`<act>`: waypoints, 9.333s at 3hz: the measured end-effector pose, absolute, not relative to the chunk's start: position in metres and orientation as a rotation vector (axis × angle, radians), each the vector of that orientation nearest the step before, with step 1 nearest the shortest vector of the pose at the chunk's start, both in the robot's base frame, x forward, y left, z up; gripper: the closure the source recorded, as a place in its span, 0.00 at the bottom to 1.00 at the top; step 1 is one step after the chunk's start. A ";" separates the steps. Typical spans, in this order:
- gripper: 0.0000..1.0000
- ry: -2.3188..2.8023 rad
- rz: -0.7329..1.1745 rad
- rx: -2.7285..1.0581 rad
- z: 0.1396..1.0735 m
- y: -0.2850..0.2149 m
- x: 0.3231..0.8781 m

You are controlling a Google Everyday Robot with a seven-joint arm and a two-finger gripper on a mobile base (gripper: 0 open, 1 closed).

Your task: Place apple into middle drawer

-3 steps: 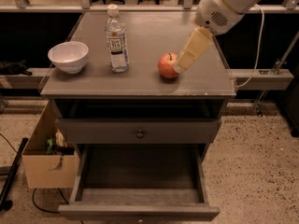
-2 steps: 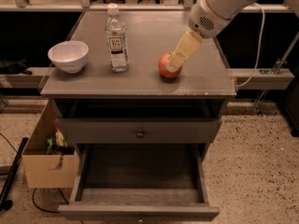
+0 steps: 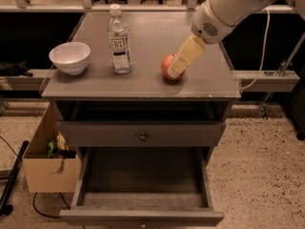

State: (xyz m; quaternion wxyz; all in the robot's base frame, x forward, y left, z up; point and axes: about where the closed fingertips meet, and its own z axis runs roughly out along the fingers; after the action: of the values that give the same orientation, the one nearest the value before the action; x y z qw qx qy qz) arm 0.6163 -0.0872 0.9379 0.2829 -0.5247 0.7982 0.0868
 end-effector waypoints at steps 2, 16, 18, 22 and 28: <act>0.00 2.012 0.288 -1.402 0.924 -0.078 0.634; 1.00 2.077 0.370 -1.517 0.843 -0.074 0.655; 1.00 1.908 0.323 -1.398 0.895 -0.103 0.563; 1.00 1.965 0.385 -1.168 0.834 -0.126 0.433; 1.00 2.105 0.610 -1.119 0.595 -0.035 0.440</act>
Offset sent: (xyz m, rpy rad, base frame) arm 0.0290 0.0104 -0.0176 0.1252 -0.1108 0.0733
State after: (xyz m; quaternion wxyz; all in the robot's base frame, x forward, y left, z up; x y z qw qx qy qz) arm 0.4402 -0.0352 0.5945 0.3336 -0.4288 0.8064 0.2337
